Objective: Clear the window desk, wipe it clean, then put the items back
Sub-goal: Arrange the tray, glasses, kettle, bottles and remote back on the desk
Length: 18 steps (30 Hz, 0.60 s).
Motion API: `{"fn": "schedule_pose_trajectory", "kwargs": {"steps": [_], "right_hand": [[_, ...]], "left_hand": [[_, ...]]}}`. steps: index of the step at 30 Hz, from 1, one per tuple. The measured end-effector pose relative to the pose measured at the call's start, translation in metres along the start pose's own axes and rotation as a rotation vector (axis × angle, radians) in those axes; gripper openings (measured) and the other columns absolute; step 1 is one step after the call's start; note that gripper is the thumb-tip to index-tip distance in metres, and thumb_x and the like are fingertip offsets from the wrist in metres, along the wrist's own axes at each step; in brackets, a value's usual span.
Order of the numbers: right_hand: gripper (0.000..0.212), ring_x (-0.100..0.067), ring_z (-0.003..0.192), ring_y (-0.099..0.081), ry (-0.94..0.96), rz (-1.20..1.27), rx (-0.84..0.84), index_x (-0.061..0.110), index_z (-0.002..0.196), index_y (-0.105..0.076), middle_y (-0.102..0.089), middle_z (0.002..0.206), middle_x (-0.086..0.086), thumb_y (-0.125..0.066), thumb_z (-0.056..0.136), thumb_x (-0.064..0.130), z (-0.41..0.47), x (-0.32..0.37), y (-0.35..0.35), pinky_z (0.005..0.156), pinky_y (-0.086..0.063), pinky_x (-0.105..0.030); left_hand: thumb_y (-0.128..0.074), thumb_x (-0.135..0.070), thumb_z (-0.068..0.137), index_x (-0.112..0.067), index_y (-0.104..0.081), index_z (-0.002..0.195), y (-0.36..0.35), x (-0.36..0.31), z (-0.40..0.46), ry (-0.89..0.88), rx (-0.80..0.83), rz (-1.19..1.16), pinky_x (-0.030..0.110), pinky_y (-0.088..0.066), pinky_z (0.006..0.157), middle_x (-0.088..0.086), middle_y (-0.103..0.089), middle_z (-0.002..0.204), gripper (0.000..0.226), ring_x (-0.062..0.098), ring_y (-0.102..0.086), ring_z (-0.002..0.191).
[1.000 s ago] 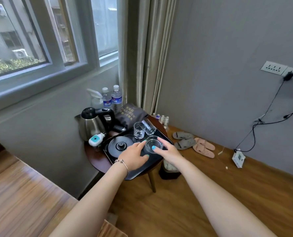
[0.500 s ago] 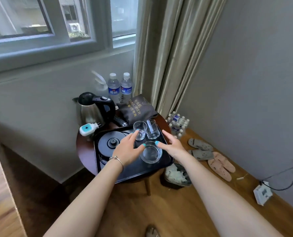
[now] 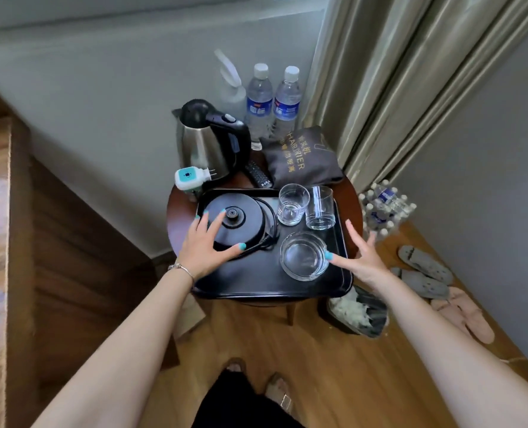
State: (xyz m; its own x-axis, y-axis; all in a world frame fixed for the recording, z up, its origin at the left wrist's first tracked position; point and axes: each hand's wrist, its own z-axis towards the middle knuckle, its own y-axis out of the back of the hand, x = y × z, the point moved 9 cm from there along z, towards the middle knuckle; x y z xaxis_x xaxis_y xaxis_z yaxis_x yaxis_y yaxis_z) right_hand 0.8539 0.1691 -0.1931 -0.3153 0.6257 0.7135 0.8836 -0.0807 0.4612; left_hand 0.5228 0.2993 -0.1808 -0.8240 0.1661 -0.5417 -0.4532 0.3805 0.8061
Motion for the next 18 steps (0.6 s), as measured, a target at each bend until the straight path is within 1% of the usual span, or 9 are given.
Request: {"fn": "schedule_pose_trajectory", "kwargs": {"steps": [1,3,6,8,10,11,14,16,18], "right_hand": [[0.114,-0.031,0.151,0.01,0.006,-0.019,0.01,0.062,0.146,-0.016,0.03,0.16,-0.004,-0.081,0.052,0.059,0.006,-0.004,-0.002,0.121,-0.011,-0.048],[0.115,-0.031,0.151,0.011,0.035,-0.047,0.02,0.066,0.144,-0.009,0.029,0.161,-0.004,-0.08,0.053,0.06,0.019,-0.009,-0.008,0.12,-0.01,-0.049],[0.113,-0.025,0.15,0.016,0.094,-0.028,-0.004,0.068,0.142,-0.003,0.029,0.161,-0.002,-0.079,0.059,0.061,0.033,-0.013,-0.014,0.12,-0.007,-0.049],[0.113,-0.021,0.15,0.02,0.146,-0.047,-0.082,0.066,0.143,-0.002,0.028,0.161,0.004,-0.076,0.058,0.068,0.037,-0.013,-0.012,0.12,-0.003,-0.05],[0.11,-0.017,0.149,0.022,0.173,-0.145,-0.157,0.069,0.14,0.0,0.021,0.163,0.007,-0.068,0.055,0.086,0.036,-0.013,-0.009,0.119,0.004,-0.051],[0.106,-0.015,0.149,0.021,0.178,-0.2,-0.181,0.071,0.137,0.001,0.014,0.165,0.007,-0.062,0.054,0.09,0.035,-0.013,-0.008,0.118,0.008,-0.051],[0.092,-0.009,0.149,0.018,0.182,-0.267,-0.195,0.071,0.136,-0.002,-0.003,0.166,0.01,-0.056,0.062,0.081,0.034,-0.012,-0.011,0.116,0.017,-0.052],[0.092,-0.002,0.146,0.022,0.204,-0.243,-0.179,0.069,0.139,-0.005,-0.006,0.162,0.024,-0.058,0.064,0.079,0.033,-0.008,-0.016,0.116,0.019,-0.053],[0.097,0.006,0.139,0.026,0.232,-0.185,-0.161,0.07,0.139,-0.007,0.001,0.148,0.044,-0.058,0.058,0.082,0.03,-0.003,-0.021,0.116,0.02,-0.051]], "left_hand": [[-0.058,-0.072,0.076,-0.044,-0.008,0.151,0.0,0.01,0.003,0.007,-0.012,0.005,0.042,-0.005,0.121,0.008,-0.001,0.162,0.094,0.025,0.007,0.148],[-0.054,-0.082,0.068,-0.049,-0.003,0.149,0.001,0.028,0.01,0.015,-0.037,0.016,0.044,-0.003,0.12,0.009,0.002,0.162,0.101,0.025,0.012,0.148],[-0.04,-0.09,0.059,-0.053,0.001,0.146,-0.001,0.047,0.017,0.007,-0.079,0.058,0.045,-0.005,0.119,0.013,-0.005,0.161,0.103,0.027,0.009,0.148],[-0.04,-0.089,0.06,-0.053,0.0,0.146,-0.004,0.052,0.02,-0.007,-0.1,0.057,0.045,-0.007,0.119,0.015,-0.011,0.16,0.102,0.027,0.004,0.148],[-0.042,-0.087,0.062,-0.048,-0.005,0.149,-0.005,0.055,0.021,-0.033,-0.122,0.039,0.045,-0.01,0.119,0.015,-0.016,0.159,0.102,0.027,-0.001,0.148],[-0.044,-0.086,0.062,-0.045,-0.008,0.15,-0.006,0.054,0.022,-0.05,-0.138,0.026,0.045,-0.011,0.119,0.013,-0.018,0.159,0.103,0.028,-0.003,0.148],[-0.046,-0.083,0.063,-0.038,-0.011,0.151,-0.005,0.052,0.022,-0.089,-0.155,-0.015,0.045,-0.01,0.119,0.002,-0.022,0.159,0.105,0.028,-0.007,0.148],[-0.047,-0.083,0.064,-0.038,-0.009,0.151,-0.006,0.053,0.023,-0.098,-0.152,-0.043,0.045,-0.006,0.119,-0.004,-0.021,0.159,0.105,0.026,-0.006,0.148],[-0.048,-0.083,0.063,-0.041,-0.006,0.151,-0.007,0.052,0.023,-0.106,-0.142,-0.064,0.044,-0.002,0.12,-0.008,-0.016,0.16,0.106,0.022,-0.003,0.149]]}}
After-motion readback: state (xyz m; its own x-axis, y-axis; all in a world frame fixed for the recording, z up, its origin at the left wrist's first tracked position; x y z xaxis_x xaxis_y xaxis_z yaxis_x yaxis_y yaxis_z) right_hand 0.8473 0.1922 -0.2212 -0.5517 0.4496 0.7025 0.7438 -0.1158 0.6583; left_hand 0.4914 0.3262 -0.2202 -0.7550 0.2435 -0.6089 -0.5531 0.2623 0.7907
